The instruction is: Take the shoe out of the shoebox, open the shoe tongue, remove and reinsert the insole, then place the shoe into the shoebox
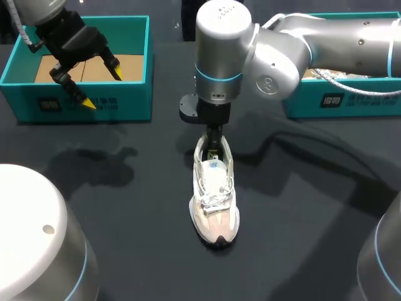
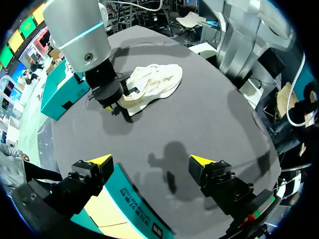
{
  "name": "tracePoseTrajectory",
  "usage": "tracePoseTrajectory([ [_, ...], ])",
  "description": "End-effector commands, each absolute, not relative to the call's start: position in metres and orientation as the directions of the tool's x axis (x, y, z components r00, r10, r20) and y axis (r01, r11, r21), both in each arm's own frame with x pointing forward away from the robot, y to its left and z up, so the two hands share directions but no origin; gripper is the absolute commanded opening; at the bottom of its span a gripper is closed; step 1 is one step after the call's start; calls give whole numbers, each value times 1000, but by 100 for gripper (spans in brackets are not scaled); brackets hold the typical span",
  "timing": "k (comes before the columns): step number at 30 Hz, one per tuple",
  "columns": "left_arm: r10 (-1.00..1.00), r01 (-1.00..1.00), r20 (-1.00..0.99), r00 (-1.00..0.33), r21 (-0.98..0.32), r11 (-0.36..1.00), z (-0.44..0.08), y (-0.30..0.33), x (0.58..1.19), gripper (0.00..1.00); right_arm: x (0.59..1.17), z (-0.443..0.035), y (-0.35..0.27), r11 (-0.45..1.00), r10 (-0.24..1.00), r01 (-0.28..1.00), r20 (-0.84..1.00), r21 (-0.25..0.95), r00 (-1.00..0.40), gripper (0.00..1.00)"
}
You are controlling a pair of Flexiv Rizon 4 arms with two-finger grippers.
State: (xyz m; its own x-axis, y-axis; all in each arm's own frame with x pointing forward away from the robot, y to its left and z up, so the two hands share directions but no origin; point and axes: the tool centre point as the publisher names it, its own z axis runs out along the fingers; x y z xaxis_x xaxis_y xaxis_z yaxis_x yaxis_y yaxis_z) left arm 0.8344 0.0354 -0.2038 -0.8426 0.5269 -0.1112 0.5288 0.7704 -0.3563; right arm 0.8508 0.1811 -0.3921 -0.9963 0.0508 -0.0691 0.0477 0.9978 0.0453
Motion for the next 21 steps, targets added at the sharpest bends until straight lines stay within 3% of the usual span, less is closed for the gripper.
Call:
tracePoseTrajectory([
  [1,528,529,-110,-842,-355,771,-204,36,835,100,846,-392,179,998,51,48,-71,49,-996,46],
  [5,528,529,-110,-842,-355,771,-204,36,835,100,843,-392,178,997,53,50,-69,51,-996,28],
  [7,528,529,-110,-842,-355,771,-204,36,835,100,841,-390,178,997,54,50,-70,50,-996,2],
  [21,528,529,-110,-842,-355,771,-204,36,835,100,828,-343,162,996,74,66,-153,53,-985,0],
])
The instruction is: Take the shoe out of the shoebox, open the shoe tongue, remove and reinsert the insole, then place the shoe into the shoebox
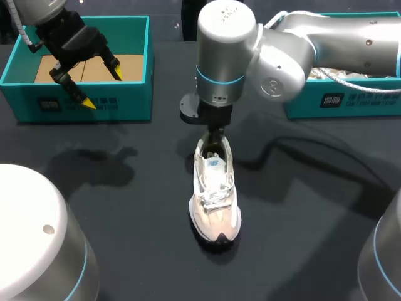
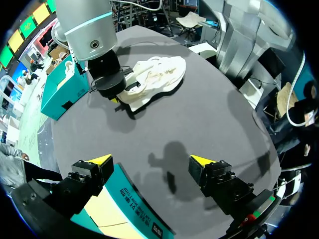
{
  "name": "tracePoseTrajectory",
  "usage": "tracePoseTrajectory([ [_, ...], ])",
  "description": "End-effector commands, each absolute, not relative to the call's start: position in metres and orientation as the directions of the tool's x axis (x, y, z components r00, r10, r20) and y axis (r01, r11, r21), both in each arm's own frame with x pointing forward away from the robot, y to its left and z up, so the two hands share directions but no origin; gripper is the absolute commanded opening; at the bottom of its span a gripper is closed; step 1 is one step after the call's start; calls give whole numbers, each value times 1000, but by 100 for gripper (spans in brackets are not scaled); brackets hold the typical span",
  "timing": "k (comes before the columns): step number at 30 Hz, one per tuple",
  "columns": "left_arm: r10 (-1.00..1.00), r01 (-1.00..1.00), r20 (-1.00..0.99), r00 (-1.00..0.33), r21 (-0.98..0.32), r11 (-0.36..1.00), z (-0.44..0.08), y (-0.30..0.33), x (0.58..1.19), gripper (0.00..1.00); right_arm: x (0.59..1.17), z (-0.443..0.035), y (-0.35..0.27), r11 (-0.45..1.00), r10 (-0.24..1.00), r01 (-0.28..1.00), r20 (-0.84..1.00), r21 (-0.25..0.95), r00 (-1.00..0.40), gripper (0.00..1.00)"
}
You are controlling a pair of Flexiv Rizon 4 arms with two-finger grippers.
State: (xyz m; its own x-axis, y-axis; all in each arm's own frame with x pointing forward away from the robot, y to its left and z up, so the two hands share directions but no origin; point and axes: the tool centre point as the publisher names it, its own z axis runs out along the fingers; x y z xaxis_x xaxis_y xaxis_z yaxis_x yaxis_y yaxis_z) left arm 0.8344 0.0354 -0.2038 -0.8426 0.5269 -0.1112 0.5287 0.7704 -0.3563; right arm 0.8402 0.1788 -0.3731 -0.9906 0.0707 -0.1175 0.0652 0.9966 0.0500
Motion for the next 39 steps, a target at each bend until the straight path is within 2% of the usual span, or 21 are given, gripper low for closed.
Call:
tracePoseTrajectory([
  [1,528,529,-110,-842,-355,771,-204,36,835,100,827,-338,159,997,72,66,-165,44,-984,0],
  [17,528,529,-110,-842,-355,771,-204,36,835,100,850,-262,97,996,28,50,-274,-71,-961,0],
  [21,528,529,-110,-842,-355,771,-204,36,835,100,860,-243,81,996,-18,10,-289,-94,-957,0],
  [39,528,529,-110,-842,-355,771,-204,36,835,100,863,-240,78,995,-15,15,-292,-100,-956,0],
])
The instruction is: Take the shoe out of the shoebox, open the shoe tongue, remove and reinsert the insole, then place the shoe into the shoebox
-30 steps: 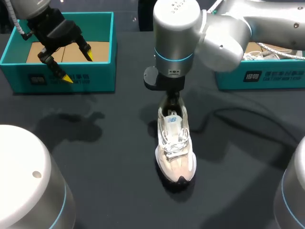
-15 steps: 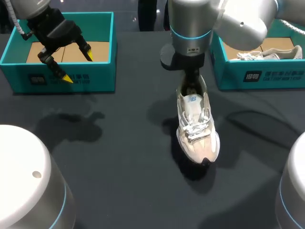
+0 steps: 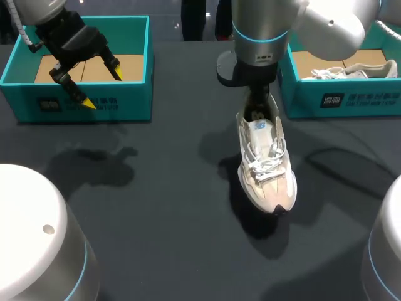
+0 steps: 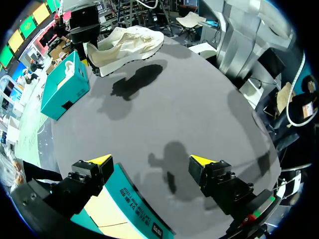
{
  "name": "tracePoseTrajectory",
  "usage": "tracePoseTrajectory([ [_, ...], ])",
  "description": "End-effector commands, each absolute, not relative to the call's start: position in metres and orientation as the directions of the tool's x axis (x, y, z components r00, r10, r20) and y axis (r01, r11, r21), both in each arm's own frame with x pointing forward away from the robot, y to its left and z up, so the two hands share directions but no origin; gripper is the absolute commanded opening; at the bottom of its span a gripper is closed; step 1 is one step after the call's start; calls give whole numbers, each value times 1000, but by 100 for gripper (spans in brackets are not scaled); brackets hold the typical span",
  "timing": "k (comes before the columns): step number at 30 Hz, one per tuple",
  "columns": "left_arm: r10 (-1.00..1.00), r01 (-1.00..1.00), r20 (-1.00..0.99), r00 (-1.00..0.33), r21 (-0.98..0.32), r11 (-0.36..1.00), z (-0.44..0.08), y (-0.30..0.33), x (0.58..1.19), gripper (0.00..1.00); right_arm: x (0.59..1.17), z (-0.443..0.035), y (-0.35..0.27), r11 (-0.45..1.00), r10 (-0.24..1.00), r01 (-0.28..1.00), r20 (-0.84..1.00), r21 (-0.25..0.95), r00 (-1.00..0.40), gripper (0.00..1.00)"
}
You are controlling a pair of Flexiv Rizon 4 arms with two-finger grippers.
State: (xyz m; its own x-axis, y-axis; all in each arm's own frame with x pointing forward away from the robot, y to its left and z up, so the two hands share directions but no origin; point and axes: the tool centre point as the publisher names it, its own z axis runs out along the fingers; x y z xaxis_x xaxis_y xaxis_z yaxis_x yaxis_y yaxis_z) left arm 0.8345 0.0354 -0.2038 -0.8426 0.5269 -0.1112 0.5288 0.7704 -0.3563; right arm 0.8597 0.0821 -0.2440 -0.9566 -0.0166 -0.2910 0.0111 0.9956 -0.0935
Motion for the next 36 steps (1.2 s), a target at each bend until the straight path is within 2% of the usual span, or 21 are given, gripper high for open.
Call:
tracePoseTrajectory([
  [1,528,529,-110,-842,-355,771,-204,36,835,100,867,-238,74,994,-12,21,-293,-109,-956,0],
  [14,528,529,-110,-842,-355,771,-204,36,835,100,919,-180,21,981,-8,57,-331,-185,-943,0],
  [20,528,529,-110,-842,-355,771,-204,36,835,100,940,-150,-8,987,4,62,-366,-147,-930,0],
  [33,528,529,-110,-842,-355,771,-204,36,835,100,940,-150,-8,987,4,62,-366,-147,-930,0],
  [36,528,529,-110,-842,-355,771,-204,36,835,100,964,-141,-15,982,44,108,-372,-153,-927,0],
])
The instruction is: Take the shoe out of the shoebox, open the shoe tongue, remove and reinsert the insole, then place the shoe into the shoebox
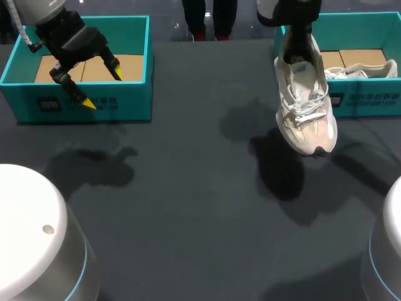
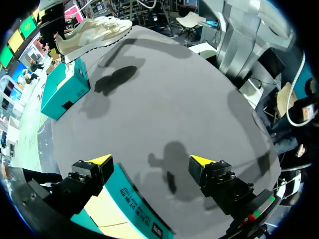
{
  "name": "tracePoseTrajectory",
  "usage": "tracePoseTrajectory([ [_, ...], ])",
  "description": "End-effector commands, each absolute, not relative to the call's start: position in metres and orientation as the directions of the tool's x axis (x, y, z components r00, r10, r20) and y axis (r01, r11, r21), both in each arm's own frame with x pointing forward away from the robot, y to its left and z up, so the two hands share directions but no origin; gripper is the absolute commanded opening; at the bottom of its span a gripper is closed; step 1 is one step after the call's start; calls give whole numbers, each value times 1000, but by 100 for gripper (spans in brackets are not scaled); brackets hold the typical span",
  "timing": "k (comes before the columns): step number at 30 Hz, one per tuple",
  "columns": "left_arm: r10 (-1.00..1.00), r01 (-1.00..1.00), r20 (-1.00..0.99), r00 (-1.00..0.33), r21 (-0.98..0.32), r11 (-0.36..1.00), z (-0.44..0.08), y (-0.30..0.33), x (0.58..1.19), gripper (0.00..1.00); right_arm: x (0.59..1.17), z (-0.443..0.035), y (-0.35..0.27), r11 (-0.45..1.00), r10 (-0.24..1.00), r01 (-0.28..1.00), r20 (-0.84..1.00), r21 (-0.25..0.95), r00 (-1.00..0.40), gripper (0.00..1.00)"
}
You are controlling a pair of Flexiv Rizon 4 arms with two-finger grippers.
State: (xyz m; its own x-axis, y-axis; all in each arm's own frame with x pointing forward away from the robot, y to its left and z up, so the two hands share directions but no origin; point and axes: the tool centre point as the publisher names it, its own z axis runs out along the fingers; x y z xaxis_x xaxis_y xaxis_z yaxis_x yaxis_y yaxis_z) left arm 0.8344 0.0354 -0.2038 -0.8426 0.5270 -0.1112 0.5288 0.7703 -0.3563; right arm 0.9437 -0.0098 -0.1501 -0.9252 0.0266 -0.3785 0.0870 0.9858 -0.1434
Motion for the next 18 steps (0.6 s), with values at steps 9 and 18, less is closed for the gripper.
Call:
tracePoseTrajectory([
  [9,528,529,-110,-842,-355,771,-204,36,835,100,1043,-115,-52,971,60,144,-389,-191,-919,0],
  [18,528,529,-110,-842,-355,771,-204,36,835,100,1088,-103,-81,971,118,187,-374,-152,-920,0],
])
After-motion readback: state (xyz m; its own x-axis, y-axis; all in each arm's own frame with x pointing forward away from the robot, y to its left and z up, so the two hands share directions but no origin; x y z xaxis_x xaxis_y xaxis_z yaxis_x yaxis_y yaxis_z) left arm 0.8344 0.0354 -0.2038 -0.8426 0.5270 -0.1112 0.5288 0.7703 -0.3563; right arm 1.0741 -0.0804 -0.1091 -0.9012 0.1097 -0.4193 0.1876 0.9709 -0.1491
